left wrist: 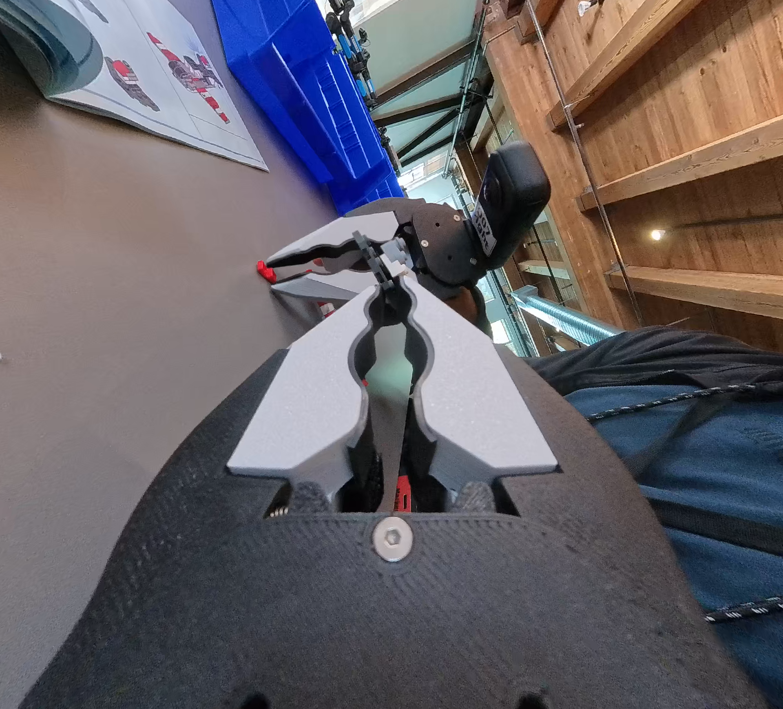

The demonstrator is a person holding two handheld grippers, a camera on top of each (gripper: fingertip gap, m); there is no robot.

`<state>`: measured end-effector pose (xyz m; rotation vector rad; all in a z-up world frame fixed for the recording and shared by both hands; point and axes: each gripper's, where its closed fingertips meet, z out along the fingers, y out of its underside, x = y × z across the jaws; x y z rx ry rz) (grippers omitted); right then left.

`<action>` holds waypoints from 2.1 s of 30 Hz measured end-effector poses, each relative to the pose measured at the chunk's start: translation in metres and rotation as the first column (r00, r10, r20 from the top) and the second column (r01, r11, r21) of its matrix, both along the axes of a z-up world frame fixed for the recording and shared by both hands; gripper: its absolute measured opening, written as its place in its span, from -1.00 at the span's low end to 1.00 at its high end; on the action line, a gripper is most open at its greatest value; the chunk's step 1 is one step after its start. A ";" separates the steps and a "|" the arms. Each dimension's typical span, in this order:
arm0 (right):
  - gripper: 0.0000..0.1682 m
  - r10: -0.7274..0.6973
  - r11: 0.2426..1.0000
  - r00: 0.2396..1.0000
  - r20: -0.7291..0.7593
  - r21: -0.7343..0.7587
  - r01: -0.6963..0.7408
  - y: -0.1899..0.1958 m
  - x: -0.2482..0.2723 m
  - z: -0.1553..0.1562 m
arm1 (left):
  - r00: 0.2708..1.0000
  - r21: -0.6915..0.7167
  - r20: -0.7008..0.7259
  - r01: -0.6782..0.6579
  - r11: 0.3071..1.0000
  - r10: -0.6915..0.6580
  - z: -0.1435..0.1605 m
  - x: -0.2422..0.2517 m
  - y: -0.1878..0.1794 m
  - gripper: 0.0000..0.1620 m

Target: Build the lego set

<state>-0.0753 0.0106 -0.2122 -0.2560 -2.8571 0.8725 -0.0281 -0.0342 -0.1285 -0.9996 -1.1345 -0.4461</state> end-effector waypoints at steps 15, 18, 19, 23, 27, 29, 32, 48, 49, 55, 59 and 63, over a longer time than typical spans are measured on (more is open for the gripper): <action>-0.89 0.091 0.996 0.993 -0.076 0.002 -0.092 0.020 -0.013 0.023 | 1.000 -0.069 0.014 0.001 0.998 0.000 -0.008 -0.001 0.002 -0.95; -0.89 0.127 0.991 0.989 -0.082 -0.034 -0.130 0.018 -0.009 0.035 | 1.000 -0.073 0.015 0.002 0.997 -0.001 -0.009 0.000 0.002 -0.94; -0.89 0.137 0.989 0.987 -0.081 -0.050 -0.141 0.017 -0.006 0.039 | 1.000 -0.074 0.015 0.002 0.997 -0.001 -0.009 0.000 0.002 -0.94; -0.85 0.164 0.981 0.983 -0.079 -0.089 -0.171 0.016 -0.002 0.048 | 1.000 -0.081 0.017 0.000 0.997 0.001 -0.010 0.000 0.002 -0.94; -0.83 0.155 0.984 0.986 -0.061 -0.075 -0.160 0.024 -0.003 0.042 | 1.000 -0.083 0.021 0.002 0.997 0.000 -0.011 -0.001 0.002 -0.94; -0.83 0.150 0.986 0.988 -0.046 -0.060 -0.153 0.028 -0.003 0.035 | 1.000 -0.086 0.023 0.003 0.996 -0.001 -0.011 -0.001 0.002 -0.95; -0.83 0.154 0.987 0.988 -0.015 -0.038 -0.154 0.033 -0.001 0.024 | 1.000 -0.092 0.027 0.005 0.996 -0.003 -0.012 -0.001 0.003 -0.95; -0.90 0.293 0.956 0.955 0.041 0.025 -0.294 0.027 0.007 0.000 | 0.998 -0.093 0.061 0.018 0.996 -0.012 -0.017 0.001 0.005 -0.94; -0.90 0.300 0.953 0.953 0.033 0.025 -0.301 0.027 0.006 0.000 | 0.998 -0.091 0.062 0.018 0.996 -0.013 -0.017 0.001 0.005 -0.94; -0.90 0.433 0.890 0.895 -0.111 -0.104 -0.444 0.006 0.017 0.046 | 0.997 -0.086 0.073 0.025 0.996 -0.019 -0.018 0.001 0.007 -0.94; -0.90 0.564 0.789 0.794 -0.224 -0.137 -0.599 -0.013 0.035 0.083 | 0.997 -0.083 0.074 0.037 0.996 -0.031 -0.018 0.001 0.012 -0.95; -0.90 0.656 0.723 0.710 -0.257 -0.058 -0.689 -0.022 0.042 0.087 | 0.996 -0.090 0.075 0.044 0.995 -0.037 -0.018 0.002 0.015 -0.94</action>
